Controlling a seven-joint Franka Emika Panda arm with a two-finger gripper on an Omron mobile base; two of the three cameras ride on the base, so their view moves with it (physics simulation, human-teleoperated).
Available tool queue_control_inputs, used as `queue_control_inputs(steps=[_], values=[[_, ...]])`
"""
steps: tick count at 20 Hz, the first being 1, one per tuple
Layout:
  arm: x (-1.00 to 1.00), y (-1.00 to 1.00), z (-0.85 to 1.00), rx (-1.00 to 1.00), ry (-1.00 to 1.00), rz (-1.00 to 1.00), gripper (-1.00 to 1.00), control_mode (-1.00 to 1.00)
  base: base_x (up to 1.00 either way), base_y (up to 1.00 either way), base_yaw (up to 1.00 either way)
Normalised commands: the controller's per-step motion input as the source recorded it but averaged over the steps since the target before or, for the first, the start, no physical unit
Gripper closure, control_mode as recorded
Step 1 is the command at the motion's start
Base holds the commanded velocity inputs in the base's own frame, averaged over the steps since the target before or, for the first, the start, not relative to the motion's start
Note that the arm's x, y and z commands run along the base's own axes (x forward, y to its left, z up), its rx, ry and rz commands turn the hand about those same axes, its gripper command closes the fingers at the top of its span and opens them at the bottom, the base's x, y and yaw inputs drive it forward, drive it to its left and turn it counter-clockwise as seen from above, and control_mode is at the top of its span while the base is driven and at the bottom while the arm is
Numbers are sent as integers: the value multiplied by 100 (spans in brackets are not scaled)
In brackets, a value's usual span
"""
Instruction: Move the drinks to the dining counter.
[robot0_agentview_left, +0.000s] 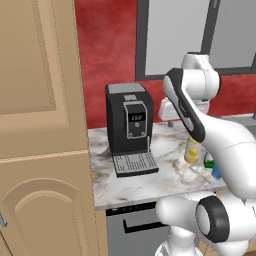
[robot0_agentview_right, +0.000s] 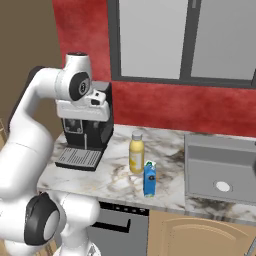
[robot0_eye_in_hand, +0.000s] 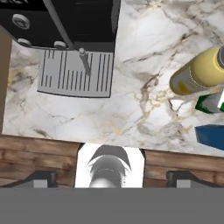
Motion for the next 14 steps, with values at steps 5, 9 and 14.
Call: queue_control_inputs(steps=[5,9,14], values=[[-42,-27,-7,0,3,0,-100,-100,0,0,0],[-35,-38,-17,-4,0,0,-100,-100,0,0,0],[-24,-63,-12,-1,0,0,-100,-100,0,0,0]])
